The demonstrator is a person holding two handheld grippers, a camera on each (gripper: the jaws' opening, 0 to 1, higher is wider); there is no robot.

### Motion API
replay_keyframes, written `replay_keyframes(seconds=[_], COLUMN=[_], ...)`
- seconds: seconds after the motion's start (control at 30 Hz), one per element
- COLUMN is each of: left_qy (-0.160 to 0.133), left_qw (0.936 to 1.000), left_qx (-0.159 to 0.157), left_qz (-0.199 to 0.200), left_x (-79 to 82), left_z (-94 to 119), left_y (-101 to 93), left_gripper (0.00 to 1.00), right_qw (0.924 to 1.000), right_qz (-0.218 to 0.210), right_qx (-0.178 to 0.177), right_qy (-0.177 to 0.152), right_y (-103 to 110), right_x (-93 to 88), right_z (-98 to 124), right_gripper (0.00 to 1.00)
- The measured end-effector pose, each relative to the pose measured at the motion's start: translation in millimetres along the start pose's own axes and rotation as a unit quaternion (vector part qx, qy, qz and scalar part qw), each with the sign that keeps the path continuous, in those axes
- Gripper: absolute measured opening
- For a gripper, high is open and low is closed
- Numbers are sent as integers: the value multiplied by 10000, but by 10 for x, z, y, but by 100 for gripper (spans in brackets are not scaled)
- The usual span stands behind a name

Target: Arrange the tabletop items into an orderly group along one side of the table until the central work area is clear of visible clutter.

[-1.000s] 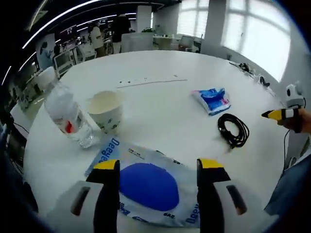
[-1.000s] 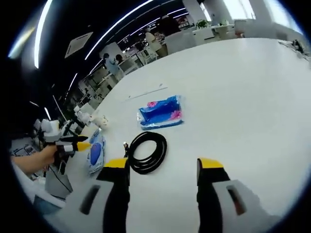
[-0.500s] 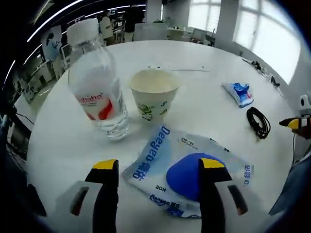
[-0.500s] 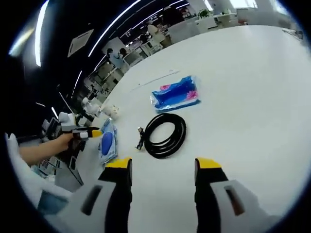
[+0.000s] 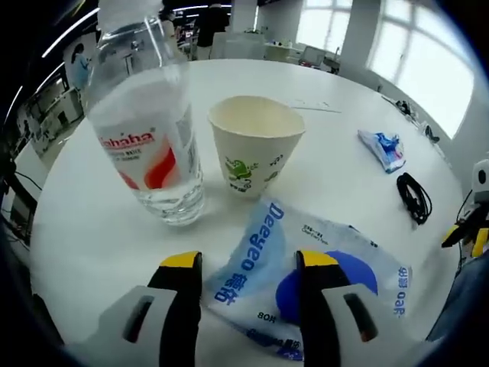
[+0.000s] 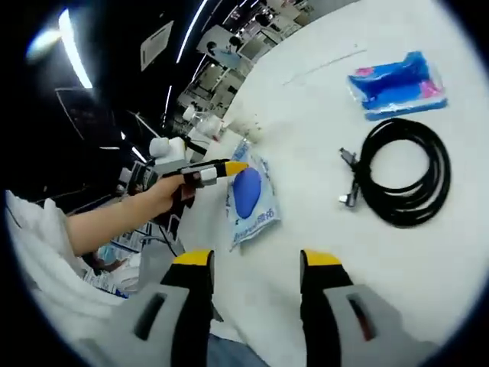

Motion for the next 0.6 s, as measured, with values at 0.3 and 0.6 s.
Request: replay_keyframes(seconds=[0.3, 0.6], left_qy=[86, 76], left_qw=[9999, 9993], left_qx=[108, 92], left_qz=[-68, 349], left_x=[-200, -415], left_z=[201, 361], left_y=[31, 58], left_gripper=[21, 6], right_qw=[9970, 9972], right_qz=[266, 85], right_qx=[59, -355], right_qy=[728, 655], right_y=[157, -41], right_x=[30, -2], right_z=[-656, -738], right_gripper=[34, 14])
Point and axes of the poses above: the point that each gripper's makers call its tool centre point, and the gripper's own axes: z roughly backward along the fingers, y roughly to its left, x roughly out of its top, the point moved 10 cm from there along z, roughly backward along the fingers, and after that the axes turned 3 degrees about y, right-handed, at the moved point
